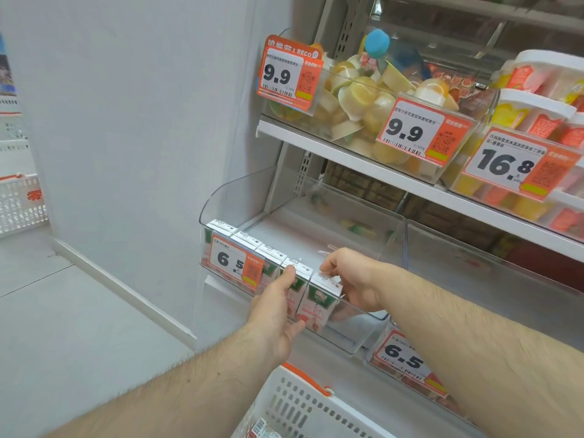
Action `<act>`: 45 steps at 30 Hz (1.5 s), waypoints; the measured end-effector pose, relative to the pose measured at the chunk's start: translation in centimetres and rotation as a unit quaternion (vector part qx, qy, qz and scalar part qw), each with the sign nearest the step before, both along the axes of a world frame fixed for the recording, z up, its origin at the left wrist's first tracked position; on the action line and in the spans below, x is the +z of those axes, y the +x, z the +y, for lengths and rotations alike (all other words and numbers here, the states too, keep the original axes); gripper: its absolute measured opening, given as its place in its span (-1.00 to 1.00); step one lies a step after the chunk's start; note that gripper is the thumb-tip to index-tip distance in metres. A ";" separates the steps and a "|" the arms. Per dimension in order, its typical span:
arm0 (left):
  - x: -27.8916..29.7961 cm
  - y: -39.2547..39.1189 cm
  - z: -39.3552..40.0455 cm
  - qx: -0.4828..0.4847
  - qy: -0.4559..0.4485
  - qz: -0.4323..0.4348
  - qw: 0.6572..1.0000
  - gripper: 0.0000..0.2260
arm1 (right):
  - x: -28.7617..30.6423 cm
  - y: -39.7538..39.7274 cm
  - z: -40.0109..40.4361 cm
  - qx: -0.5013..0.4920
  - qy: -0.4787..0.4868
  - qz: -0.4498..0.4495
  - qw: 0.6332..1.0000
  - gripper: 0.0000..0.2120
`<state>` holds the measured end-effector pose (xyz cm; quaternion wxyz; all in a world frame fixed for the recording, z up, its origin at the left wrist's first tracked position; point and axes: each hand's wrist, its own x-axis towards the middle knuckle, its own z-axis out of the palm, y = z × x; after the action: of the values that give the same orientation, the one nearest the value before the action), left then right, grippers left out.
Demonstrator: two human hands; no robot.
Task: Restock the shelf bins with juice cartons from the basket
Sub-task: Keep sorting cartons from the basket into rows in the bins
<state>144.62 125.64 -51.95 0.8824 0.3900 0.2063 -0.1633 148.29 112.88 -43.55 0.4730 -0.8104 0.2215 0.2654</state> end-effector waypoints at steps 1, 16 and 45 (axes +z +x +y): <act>0.1 0.0 0.0 0.003 0.000 0.004 1.000 -0.53 | 0.1 -0.2 0.0 0.001 -0.034 -0.006 0.999 -0.66; 1.7 -2.5 0.0 -0.085 0.063 -0.008 0.994 -0.70 | 0.4 -2.5 1.3 0.091 -0.290 -0.249 0.919 -0.71; -20.9 -10.8 -1.3 -0.544 0.709 -0.273 0.357 -0.52 | -29.1 -23.6 -9.8 0.187 -0.173 0.007 0.967 -0.89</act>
<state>133.77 124.38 -72.89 0.0062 0.9214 -0.2640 -0.2852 124.67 103.03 -72.65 0.2657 -0.9051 0.1117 0.3126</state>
